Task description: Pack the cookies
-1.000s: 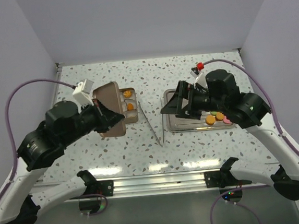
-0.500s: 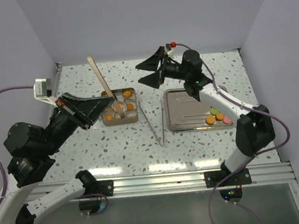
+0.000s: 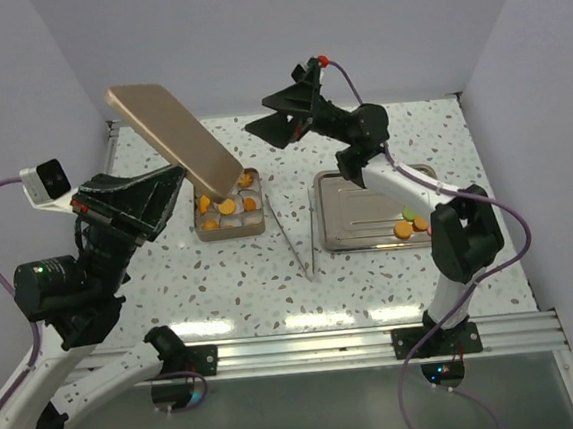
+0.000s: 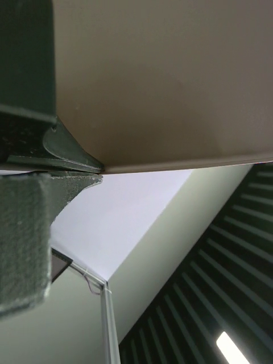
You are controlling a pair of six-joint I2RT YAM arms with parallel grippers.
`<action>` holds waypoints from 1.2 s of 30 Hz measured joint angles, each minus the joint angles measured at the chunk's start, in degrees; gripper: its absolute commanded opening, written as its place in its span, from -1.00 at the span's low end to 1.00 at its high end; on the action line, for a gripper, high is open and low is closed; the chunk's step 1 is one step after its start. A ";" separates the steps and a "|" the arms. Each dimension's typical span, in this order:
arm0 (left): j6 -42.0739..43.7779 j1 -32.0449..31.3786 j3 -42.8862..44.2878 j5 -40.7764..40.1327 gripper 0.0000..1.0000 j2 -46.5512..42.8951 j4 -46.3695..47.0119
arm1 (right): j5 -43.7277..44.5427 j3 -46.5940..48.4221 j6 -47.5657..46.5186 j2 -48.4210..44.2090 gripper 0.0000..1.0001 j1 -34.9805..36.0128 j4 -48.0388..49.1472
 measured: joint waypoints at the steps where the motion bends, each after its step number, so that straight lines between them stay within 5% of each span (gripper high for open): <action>1: -0.15 0.02 0.00 0.15 -1.00 0.50 2.21 | 0.00 0.59 0.37 0.00 0.82 0.83 0.35; 10: -3.15 0.00 -7.52 3.32 -1.00 2.80 16.85 | -2.40 2.01 0.13 -0.07 0.75 7.80 -5.03; 17: -5.81 0.00 -16.31 4.00 -1.00 0.26 22.14 | -2.84 2.91 -0.76 -0.28 0.51 11.21 -7.21; 31: -7.87 -0.07 -19.98 1.40 -1.00 -7.93 21.99 | -1.86 1.25 1.95 -3.08 -0.71 11.76 -3.52; 36: -8.04 -0.11 -19.89 -2.89 -0.90 -11.98 13.46 | 0.26 1.18 3.82 -3.19 -0.92 11.04 -1.40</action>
